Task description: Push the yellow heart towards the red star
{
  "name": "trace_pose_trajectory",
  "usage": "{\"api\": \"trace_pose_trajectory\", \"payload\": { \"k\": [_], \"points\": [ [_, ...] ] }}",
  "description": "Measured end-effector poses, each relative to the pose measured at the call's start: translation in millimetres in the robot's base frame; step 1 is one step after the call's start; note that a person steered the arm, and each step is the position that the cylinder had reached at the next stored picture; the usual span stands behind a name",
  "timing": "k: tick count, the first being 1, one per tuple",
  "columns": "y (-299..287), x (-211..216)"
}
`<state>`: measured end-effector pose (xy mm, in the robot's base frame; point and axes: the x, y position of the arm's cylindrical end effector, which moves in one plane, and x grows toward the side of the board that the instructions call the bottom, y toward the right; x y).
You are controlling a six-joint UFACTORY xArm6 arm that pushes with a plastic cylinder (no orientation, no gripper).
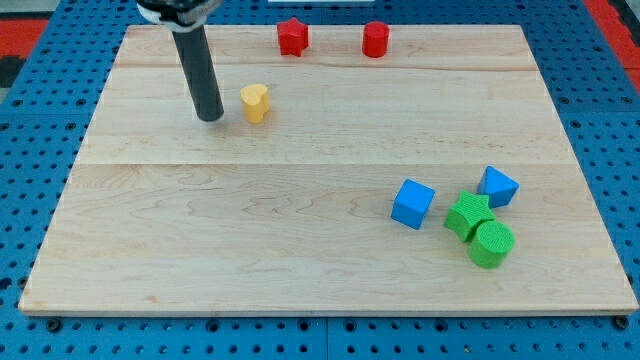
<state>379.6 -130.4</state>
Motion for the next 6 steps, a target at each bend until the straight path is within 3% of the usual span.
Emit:
{"api": "trace_pose_trajectory", "payload": {
  "k": [1, 5, 6],
  "points": [
    [33, 4],
    [67, -53],
    [65, -32]
  ]
}}
